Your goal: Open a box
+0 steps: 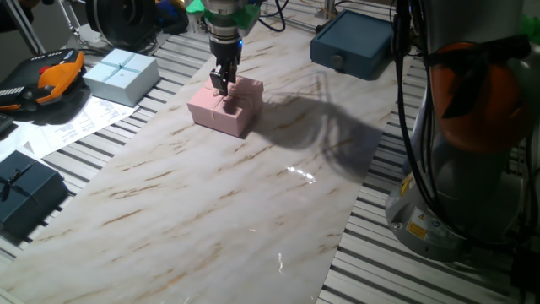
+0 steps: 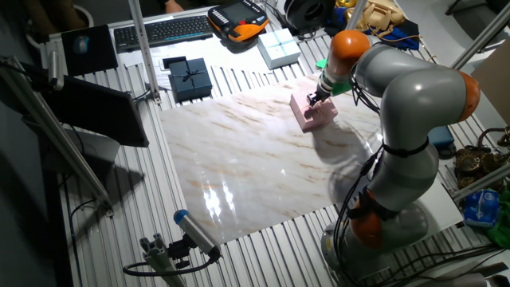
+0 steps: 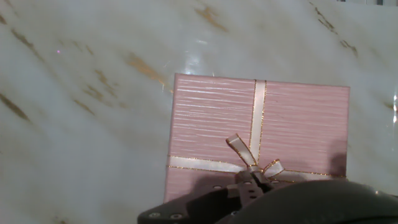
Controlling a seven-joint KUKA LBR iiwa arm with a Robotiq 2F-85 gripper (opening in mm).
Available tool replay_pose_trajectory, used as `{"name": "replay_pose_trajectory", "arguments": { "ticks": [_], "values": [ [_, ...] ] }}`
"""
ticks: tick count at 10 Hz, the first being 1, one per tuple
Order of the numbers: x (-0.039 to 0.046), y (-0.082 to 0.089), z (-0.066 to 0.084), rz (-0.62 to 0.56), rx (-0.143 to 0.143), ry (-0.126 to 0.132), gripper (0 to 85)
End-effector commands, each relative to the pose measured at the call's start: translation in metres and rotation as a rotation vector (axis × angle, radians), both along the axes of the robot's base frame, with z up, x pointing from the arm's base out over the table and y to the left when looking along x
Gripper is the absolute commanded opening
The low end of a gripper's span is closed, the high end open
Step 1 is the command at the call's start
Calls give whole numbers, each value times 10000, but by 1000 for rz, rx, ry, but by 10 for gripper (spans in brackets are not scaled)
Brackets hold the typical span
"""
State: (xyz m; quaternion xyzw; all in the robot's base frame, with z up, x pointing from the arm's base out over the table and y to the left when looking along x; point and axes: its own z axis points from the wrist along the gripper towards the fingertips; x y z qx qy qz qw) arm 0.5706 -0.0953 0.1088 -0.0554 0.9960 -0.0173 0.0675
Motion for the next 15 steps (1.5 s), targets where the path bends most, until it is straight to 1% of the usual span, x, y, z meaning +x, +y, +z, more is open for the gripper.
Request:
{"name": "replay_pose_trajectory", "arguments": {
  "ticks": [1,3,6,7,12,15],
  "values": [
    [5,-13,-25,-3,0,-2,340],
    [16,-26,-53,-4,-2,-3,340],
    [20,-36,-52,-12,-11,-4,340],
    [27,-43,-65,-15,-16,-4,340],
    [37,-59,-85,-24,-15,-3,340],
    [38,-51,-96,-30,-7,-1,340]
  ]
}}
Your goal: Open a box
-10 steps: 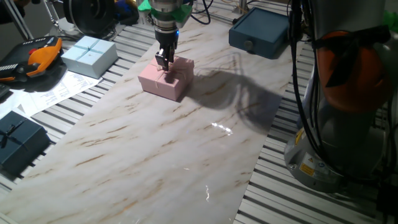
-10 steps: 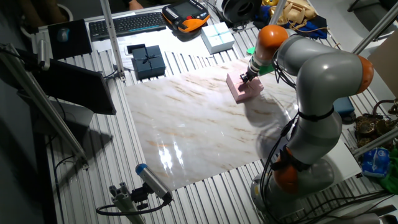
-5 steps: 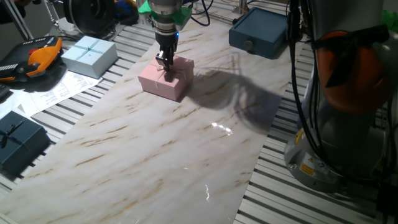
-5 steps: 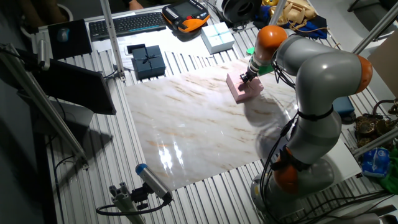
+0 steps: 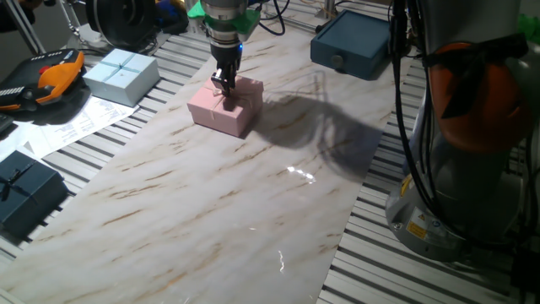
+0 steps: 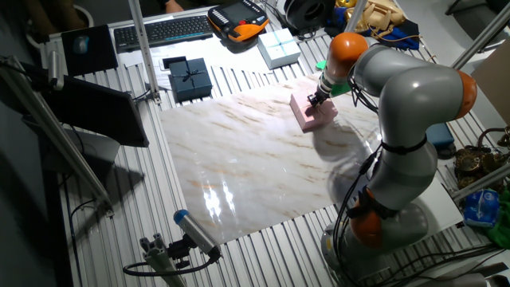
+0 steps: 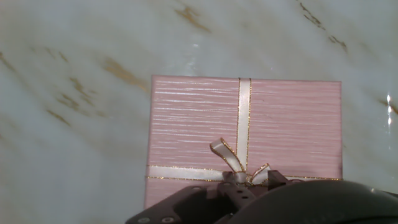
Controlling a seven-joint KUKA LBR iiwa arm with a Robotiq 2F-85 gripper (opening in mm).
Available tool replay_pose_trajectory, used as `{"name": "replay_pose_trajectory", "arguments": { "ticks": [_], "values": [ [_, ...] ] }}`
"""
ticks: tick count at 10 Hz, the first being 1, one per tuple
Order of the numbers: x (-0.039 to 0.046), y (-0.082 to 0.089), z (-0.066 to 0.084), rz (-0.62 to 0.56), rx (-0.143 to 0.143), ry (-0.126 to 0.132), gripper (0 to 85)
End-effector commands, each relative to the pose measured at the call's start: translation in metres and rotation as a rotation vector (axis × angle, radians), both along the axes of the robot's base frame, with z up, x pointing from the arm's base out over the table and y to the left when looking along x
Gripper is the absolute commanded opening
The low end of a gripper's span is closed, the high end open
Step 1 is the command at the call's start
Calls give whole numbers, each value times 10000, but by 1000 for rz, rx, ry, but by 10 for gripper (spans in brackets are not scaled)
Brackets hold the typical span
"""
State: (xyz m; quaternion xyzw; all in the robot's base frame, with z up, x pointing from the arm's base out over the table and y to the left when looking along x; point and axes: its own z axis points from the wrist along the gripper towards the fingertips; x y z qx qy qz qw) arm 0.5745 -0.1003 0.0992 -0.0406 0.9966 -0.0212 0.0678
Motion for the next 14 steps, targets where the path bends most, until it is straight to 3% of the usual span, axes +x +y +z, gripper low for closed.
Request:
{"name": "replay_pose_trajectory", "arguments": {
  "ticks": [1,3,4,5,6,14],
  "values": [
    [0,2,-1,0,1,0,340],
    [2,5,-1,1,10,5,340],
    [5,6,-5,7,12,8,170],
    [9,5,-11,12,14,13,170],
    [12,5,-17,21,16,18,0],
    [9,63,84,8,16,28,0]
  ]
}}
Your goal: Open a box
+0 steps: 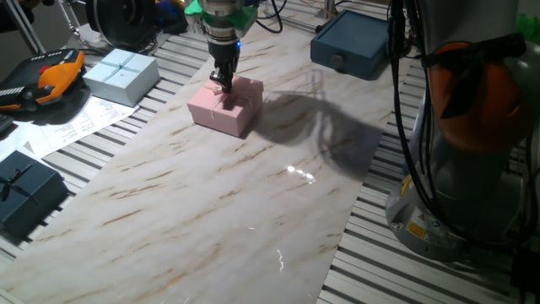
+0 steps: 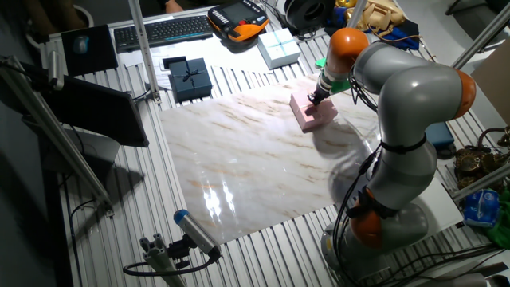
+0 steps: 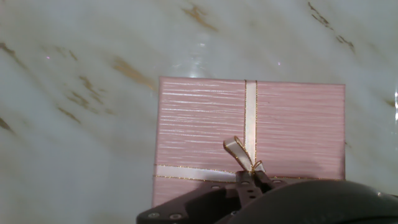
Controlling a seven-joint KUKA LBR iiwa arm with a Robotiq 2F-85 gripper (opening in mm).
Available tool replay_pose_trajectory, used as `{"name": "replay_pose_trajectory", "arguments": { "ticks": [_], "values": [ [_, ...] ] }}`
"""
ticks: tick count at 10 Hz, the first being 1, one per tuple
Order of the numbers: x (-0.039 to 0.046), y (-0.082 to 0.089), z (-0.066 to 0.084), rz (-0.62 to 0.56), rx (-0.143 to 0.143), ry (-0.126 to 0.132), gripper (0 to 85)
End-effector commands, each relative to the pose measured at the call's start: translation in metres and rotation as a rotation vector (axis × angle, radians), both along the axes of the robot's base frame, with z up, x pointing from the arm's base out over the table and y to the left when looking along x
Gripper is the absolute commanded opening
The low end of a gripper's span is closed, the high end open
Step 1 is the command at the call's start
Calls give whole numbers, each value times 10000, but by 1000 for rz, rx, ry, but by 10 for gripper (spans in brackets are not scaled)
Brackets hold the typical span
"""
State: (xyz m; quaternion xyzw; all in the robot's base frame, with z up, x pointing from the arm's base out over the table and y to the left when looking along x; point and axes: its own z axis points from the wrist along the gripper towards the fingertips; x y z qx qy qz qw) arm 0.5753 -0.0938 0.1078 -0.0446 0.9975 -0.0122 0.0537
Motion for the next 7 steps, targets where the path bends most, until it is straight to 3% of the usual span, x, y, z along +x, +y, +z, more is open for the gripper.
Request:
{"name": "replay_pose_trajectory", "arguments": {
  "ticks": [1,7],
  "values": [
    [3,6,13,-2,0,1,0],
    [54,-28,165,-2,5,17,0]
  ]
}}
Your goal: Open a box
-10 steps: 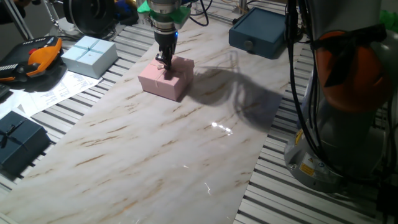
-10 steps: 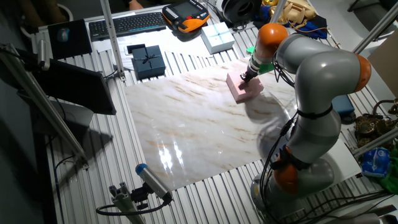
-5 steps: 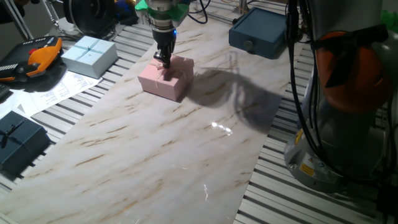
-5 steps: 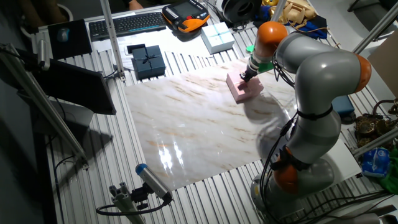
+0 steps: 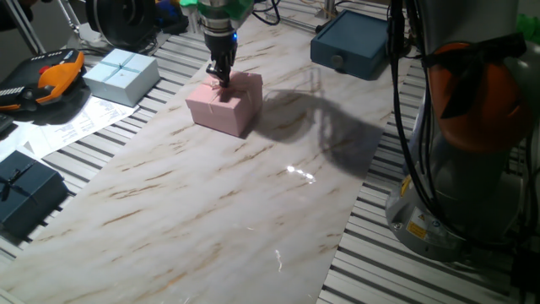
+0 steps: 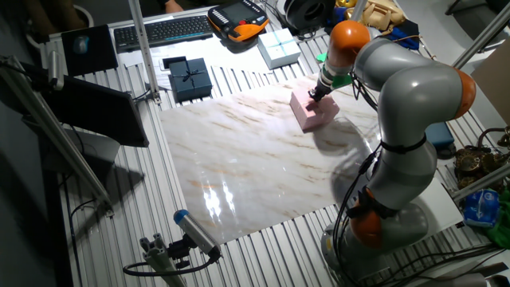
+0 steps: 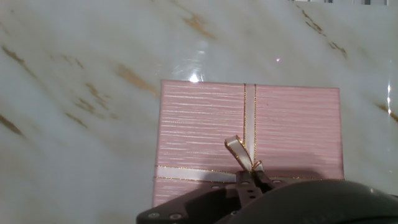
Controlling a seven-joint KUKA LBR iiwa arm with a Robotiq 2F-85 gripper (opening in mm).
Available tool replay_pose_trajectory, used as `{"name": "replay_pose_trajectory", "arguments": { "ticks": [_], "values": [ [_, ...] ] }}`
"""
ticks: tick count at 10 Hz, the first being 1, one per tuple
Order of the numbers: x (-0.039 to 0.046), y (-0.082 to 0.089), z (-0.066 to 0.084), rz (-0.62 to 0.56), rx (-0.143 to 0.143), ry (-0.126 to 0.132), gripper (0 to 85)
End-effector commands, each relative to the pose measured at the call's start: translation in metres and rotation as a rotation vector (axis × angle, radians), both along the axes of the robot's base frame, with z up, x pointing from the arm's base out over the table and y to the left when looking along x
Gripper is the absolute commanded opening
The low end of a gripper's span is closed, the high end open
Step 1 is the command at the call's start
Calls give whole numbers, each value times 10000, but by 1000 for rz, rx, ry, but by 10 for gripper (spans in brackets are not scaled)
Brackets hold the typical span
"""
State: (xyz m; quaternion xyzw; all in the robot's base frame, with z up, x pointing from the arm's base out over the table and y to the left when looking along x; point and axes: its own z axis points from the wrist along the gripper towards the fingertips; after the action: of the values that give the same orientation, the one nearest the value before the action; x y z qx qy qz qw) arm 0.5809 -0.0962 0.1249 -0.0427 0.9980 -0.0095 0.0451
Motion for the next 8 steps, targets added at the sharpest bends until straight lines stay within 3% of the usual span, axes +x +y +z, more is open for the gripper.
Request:
{"name": "replay_pose_trajectory", "arguments": {
  "ticks": [1,6,8],
  "values": [
    [2,10,26,-3,-1,0,0],
    [19,80,232,-26,-1,4,0],
    [19,151,290,-41,16,4,0]
  ]
}}
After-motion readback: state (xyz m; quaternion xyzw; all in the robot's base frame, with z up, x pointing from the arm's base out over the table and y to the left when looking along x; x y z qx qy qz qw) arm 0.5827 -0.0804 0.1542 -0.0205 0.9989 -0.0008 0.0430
